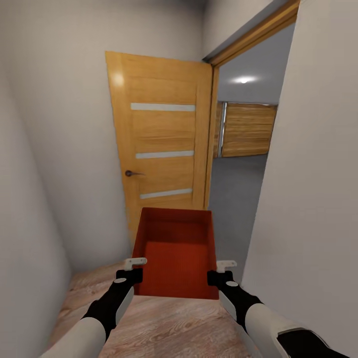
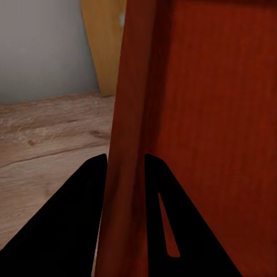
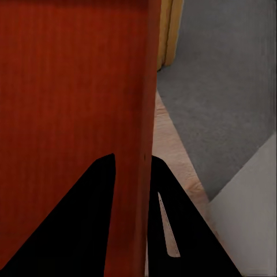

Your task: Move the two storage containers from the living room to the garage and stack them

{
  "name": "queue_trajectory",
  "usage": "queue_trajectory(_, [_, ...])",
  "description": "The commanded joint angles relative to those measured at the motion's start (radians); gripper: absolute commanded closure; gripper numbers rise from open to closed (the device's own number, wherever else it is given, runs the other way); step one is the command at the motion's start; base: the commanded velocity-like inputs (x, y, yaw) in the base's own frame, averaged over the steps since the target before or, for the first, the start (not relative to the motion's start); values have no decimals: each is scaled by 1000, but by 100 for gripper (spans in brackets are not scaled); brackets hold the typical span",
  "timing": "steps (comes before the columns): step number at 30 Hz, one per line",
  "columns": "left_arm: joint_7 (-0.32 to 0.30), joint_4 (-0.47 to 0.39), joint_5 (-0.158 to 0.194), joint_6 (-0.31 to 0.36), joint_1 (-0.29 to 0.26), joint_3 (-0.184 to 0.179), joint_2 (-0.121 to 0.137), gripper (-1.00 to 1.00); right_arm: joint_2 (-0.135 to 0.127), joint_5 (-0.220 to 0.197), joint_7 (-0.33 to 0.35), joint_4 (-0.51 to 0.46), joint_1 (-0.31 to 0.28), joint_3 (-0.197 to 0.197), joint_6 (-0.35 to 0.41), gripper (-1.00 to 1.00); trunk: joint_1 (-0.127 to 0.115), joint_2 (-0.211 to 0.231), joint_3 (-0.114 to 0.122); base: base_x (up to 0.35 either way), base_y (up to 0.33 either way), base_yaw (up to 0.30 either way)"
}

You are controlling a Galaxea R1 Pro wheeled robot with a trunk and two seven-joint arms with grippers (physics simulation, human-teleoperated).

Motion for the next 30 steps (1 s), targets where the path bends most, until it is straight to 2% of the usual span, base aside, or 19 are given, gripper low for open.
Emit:
queue_trajectory(1, [48, -1, 71, 8, 0, 13, -8, 100, 1, 1, -79, -2, -1, -34, -46, 100, 0, -1, -2, 5, 0, -288])
queue_trajectory(12, [48, -1, 72, 10, 0, 13, -8, 100, 1, 1, -78, -2, -1, -34, -46, 100, 0, -1, -2, 173, 142, -283])
queue_trajectory(24, [48, -1, 72, 9, 0, 13, -8, 100, 1, 0, -77, -1, -1, -34, -46, 100, 0, -1, -2, 244, 220, -33])
queue_trajectory(30, [48, -1, 72, 10, 0, 13, -8, 100, 1, 0, -77, -1, -1, -34, -46, 100, 0, -1, -2, 245, 221, -166])
